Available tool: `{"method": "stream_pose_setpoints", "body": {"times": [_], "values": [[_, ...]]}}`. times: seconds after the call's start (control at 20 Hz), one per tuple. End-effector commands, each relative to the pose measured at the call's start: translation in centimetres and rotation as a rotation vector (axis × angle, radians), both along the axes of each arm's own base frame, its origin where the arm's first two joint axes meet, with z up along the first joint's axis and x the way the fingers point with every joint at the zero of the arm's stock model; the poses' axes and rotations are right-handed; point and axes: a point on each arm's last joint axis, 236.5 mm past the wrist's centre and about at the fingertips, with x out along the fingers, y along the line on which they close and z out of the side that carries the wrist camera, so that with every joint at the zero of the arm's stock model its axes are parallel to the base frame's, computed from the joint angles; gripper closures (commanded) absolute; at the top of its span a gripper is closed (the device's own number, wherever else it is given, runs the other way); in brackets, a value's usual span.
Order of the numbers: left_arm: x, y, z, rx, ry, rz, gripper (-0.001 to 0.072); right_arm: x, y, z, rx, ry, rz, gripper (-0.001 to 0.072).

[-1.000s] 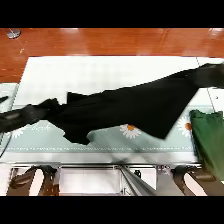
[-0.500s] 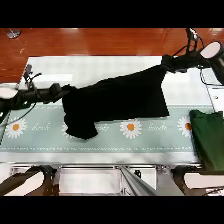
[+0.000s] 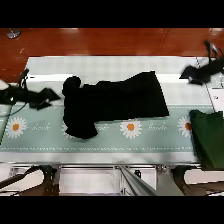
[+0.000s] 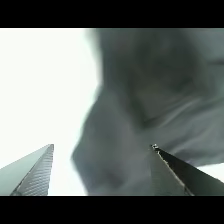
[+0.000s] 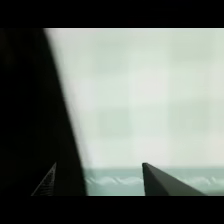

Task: Fold the shirts.

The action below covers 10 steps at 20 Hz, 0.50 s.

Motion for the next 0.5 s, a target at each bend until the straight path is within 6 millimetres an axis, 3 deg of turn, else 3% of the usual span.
{"method": "stream_pose_setpoints", "body": {"times": [0.0,0.15,0.4,0.45], "values": [[-5.3,-0.4,-3.1,-0.144,0.078,0.109,0.0007,-5.3,-0.4,-3.5,0.152,-0.002,-0.113,0.0091],[-5.8,-3.7,-3.6,-0.346,0.020,0.177,0.0007,-7.6,1.2,-5.4,0.229,-0.005,-0.198,0.0091],[-4.4,-6.5,-4.7,-0.319,-0.028,0.168,0.0015,-9.3,2.7,-6.7,0.274,0.056,-0.198,0.0091],[-3.9,-6.8,-4.8,-0.296,-0.044,0.152,0.0173,-9.5,2.8,-6.7,0.280,0.065,-0.196,0.0091]]}}
